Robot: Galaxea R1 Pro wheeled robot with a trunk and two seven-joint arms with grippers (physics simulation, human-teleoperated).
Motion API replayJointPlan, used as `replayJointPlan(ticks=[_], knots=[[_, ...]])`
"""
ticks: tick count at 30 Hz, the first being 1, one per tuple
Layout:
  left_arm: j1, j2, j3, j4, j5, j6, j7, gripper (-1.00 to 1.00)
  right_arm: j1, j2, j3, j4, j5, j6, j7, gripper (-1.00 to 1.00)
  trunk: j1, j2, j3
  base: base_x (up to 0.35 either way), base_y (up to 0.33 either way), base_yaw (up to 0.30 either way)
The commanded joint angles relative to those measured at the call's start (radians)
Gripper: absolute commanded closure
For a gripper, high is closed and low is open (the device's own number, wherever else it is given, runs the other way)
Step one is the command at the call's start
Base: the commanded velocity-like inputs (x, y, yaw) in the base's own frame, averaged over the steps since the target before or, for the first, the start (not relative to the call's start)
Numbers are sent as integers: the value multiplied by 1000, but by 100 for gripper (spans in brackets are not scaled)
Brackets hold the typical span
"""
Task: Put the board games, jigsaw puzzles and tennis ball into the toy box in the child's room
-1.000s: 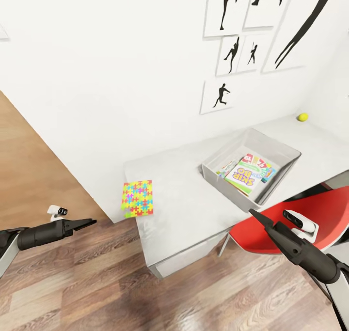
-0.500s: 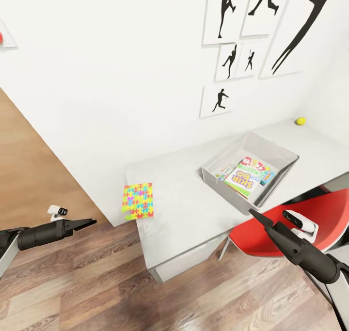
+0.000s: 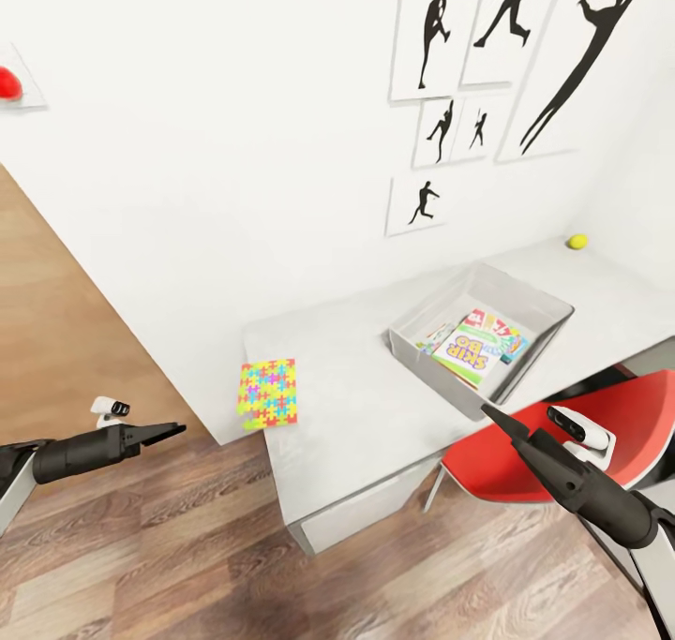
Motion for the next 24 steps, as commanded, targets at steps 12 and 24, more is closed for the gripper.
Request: replayJointPlan(ticks=[12,24], knots=[[-1,1,0,0,1,11,-2,-100,-1,0,-1,0,-4,10,3,-100,1,-2,18,70,30,0],[-1,1,0,0,0,12,-2,-100,-1,0,-1,0,-4,9,3,-100,1,-2,38,168,53,0]])
